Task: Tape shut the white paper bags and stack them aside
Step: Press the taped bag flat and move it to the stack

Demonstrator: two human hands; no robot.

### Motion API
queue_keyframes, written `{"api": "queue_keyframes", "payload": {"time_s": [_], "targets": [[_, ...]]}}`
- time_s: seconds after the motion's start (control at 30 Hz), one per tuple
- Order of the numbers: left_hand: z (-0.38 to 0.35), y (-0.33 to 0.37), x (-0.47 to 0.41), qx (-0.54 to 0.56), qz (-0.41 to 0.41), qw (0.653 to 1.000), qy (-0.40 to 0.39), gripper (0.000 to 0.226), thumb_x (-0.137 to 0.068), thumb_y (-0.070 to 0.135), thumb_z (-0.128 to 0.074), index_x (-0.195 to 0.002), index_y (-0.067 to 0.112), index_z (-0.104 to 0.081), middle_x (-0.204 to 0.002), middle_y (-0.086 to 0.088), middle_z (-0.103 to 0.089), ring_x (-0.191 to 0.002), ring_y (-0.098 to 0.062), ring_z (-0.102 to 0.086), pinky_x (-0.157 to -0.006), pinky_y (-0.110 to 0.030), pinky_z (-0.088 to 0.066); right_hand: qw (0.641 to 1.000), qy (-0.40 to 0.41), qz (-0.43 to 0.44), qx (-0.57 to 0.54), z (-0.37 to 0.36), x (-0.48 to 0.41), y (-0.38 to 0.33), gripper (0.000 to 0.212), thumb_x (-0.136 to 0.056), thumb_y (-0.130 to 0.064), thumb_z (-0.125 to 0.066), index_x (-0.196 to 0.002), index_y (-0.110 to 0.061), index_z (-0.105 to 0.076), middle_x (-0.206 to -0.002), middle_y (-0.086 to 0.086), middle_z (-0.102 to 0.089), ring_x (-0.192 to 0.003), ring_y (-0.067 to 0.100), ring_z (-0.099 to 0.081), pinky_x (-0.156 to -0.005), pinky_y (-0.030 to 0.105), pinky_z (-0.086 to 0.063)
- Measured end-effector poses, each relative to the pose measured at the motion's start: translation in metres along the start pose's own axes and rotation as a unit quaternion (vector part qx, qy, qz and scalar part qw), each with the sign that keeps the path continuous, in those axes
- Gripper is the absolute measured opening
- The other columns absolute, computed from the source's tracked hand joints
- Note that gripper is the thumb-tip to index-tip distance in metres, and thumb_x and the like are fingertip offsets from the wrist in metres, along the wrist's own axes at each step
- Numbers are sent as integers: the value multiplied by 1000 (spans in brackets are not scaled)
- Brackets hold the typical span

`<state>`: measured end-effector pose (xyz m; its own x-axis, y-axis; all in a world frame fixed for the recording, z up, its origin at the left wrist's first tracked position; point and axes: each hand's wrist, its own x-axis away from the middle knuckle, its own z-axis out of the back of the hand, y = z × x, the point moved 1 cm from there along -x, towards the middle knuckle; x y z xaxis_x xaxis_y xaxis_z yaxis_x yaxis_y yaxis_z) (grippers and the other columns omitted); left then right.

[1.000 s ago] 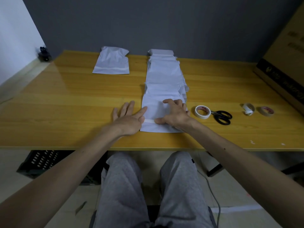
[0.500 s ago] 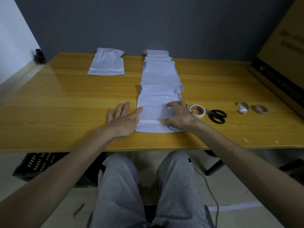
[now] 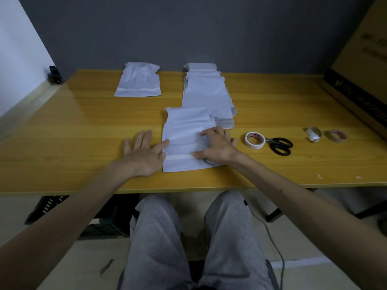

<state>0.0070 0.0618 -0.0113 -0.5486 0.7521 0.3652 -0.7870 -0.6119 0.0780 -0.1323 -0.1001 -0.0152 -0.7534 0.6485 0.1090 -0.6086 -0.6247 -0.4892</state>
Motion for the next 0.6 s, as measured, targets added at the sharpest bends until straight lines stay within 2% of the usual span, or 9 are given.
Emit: {"api": "queue_keyframes", "payload": {"time_s": [0.13,0.23,0.33,0.43,0.6], "targets": [[9,11,-2,42,-69,992,95,50,-100,18,-38,-148,22,-29,-160,-5,14,-147,-20,17,-120,-39,1,1000,-3,9,14,-2,2,-3,74,-72,-53,-72,-135,-31,-41,-136,-3,-31,-128,20,-24,-92,32,-21],[8,34,-4,72,-172,975,122,55,-98,5,-38,-150,12,-25,-162,-5,4,-148,-16,8,-118,-26,-1,1000,6,7,21,-2,5,0,74,-71,-56,-71,-134,-31,-42,-135,-4,-32,-126,20,-25,-96,36,-23],[0,45,-9,88,-197,973,88,51,-105,21,-29,-153,13,-13,-162,0,4,-148,-11,9,-115,-21,3,1000,9,7,29,-3,6,0,73,-72,-57,-70,-134,-32,-41,-135,-5,-32,-125,19,-25,-94,35,-23],[-14,37,-15,36,-173,983,58,54,-105,36,-16,-154,21,1,-160,6,15,-146,-8,17,-117,-27,8,999,10,7,32,-5,7,0,74,-72,-57,-69,-135,-33,-39,-136,-5,-31,-126,19,-24,-91,34,-21],[-21,31,-16,-13,-151,988,28,55,-103,44,-6,-152,29,14,-156,11,27,-142,-6,26,-118,-37,13,999,10,2,32,-6,8,-3,75,-73,-58,-67,-137,-34,-37,-137,-4,-30,-127,19,-22,-89,32,-18]]}}
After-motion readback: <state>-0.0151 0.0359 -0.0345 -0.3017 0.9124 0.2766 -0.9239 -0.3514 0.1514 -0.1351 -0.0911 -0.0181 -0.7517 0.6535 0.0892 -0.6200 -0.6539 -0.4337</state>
